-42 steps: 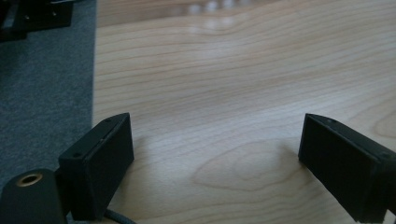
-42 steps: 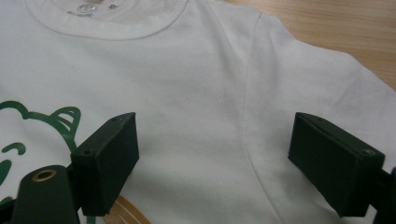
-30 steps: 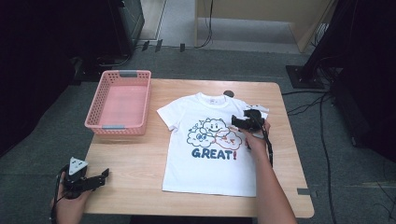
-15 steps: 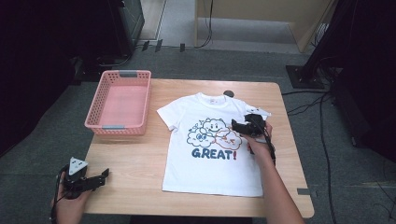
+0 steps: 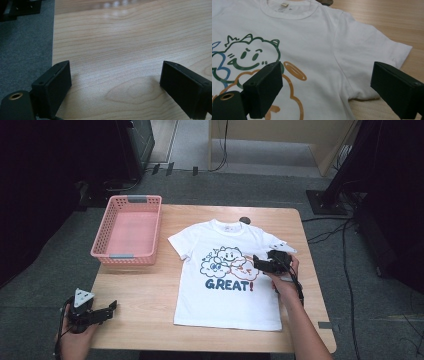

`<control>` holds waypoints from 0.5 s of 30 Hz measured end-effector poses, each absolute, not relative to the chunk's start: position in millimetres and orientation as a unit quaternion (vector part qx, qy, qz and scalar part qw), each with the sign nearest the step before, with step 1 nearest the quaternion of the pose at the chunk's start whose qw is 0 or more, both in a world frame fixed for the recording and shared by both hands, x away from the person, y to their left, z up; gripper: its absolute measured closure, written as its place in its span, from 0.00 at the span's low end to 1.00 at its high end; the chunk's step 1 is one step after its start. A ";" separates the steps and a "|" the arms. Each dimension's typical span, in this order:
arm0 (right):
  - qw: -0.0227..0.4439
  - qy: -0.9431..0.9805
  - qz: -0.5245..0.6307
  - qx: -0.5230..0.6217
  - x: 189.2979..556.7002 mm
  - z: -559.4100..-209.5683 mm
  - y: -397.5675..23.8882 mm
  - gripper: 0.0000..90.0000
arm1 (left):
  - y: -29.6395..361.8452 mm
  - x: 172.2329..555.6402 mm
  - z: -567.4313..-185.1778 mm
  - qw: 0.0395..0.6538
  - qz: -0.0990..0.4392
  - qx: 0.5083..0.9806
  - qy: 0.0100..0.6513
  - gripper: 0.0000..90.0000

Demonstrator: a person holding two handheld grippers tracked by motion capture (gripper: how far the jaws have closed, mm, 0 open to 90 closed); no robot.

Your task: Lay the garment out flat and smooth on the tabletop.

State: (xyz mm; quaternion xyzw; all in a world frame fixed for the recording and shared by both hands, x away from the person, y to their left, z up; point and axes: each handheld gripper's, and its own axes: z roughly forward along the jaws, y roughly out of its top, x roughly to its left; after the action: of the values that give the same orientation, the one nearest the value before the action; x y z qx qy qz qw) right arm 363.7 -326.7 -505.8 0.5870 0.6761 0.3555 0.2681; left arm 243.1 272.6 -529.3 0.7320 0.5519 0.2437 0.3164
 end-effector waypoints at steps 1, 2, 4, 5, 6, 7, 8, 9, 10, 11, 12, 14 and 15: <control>0.264 0.675 0.357 0.589 361.7 -506.3 -328.3 0.11 | 272.6 243.1 -529.4 0.317 0.244 0.732 0.552 0.12; 0.264 0.675 0.358 0.589 359.9 -506.7 -330.0 0.11 | 272.6 243.0 -529.4 0.316 0.244 0.732 0.552 0.12; 0.264 0.675 0.358 0.588 356.2 -507.7 -332.9 0.09 | 272.6 243.1 -529.4 0.317 0.244 0.732 0.552 0.12; 0.263 0.676 0.357 0.588 354.6 -508.0 -334.1 0.08 | 272.6 243.1 -529.4 0.317 0.244 0.732 0.552 0.12; 0.263 0.678 0.356 0.587 352.8 -508.3 -335.3 0.08 | 272.6 243.1 -529.4 0.317 0.244 0.732 0.552 0.12; 0.263 0.680 0.355 0.586 350.9 -508.4 -336.5 0.06 | 272.6 243.1 -529.4 0.316 0.244 0.732 0.552 0.12; 0.262 0.681 0.356 0.583 348.9 -508.4 -337.8 0.05 | 272.6 243.1 -529.4 0.316 0.244 0.732 0.552 0.12; 0.261 0.681 0.357 0.583 346.9 -508.2 -338.7 0.04 | 272.4 243.1 -529.4 0.316 0.244 0.732 0.552 0.12; 0.262 0.683 0.359 0.580 344.9 -508.0 -340.1 0.03 | 272.4 243.1 -529.4 0.316 0.244 0.732 0.552 0.12; 0.261 0.681 0.361 0.581 342.6 -507.9 -340.9 0.02 | 272.3 243.1 -529.3 0.316 0.244 0.732 0.553 0.12; 0.261 0.681 0.362 0.580 340.6 -507.8 -342.1 0.02 | 272.3 243.1 -529.3 0.316 0.244 0.731 0.553 0.12; 0.259 0.681 0.363 0.580 336.8 -507.6 -344.4 0.00 | 272.3 243.1 -529.3 0.316 0.244 0.732 0.553 0.12; 0.259 0.680 0.364 0.581 335.5 -507.6 -344.9 0.00 | 272.3 243.1 -529.3 0.316 0.244 0.732 0.553 0.12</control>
State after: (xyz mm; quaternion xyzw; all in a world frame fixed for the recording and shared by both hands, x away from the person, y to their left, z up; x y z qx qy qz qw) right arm 335.5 -344.9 -507.6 0.5808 0.6803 0.3644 0.2592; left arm 243.1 272.3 -529.3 0.7316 0.5527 0.2440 0.3159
